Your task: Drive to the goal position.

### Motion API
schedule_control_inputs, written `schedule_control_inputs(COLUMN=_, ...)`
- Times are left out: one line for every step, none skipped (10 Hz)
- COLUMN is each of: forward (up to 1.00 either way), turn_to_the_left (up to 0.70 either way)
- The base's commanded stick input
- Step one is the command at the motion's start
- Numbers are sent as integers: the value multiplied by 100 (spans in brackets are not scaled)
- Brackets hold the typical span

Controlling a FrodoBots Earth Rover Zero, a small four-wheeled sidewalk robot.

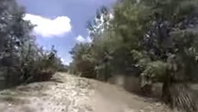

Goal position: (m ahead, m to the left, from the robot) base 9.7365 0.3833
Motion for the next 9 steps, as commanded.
schedule_control_inputs(forward=100, turn_to_the_left=39)
schedule_control_inputs(forward=100, turn_to_the_left=37)
schedule_control_inputs(forward=100, turn_to_the_left=37)
schedule_control_inputs(forward=100, turn_to_the_left=0)
schedule_control_inputs(forward=100, turn_to_the_left=0)
schedule_control_inputs(forward=100, turn_to_the_left=0)
schedule_control_inputs(forward=100, turn_to_the_left=0)
schedule_control_inputs(forward=100, turn_to_the_left=0)
schedule_control_inputs(forward=100, turn_to_the_left=0)
